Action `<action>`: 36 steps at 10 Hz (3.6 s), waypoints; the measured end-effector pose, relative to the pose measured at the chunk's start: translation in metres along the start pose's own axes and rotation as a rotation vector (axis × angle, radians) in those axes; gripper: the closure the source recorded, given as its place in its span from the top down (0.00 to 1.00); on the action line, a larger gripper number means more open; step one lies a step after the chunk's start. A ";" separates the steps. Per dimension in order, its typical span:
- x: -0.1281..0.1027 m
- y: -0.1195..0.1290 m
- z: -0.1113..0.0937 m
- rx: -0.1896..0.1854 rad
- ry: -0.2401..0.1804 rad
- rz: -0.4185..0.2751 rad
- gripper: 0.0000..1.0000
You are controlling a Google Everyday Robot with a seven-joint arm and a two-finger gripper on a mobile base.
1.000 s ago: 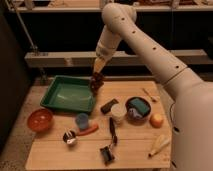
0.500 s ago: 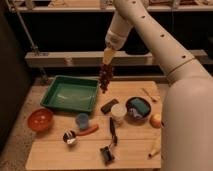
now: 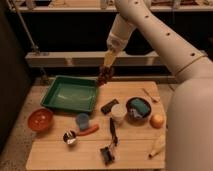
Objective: Place grapes in paper cup
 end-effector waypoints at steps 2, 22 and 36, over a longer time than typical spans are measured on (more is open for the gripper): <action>-0.020 -0.019 0.006 0.023 -0.021 0.041 0.00; -0.094 -0.037 0.033 -0.034 -0.141 0.147 0.00; -0.091 -0.033 0.028 -0.045 -0.122 0.134 0.00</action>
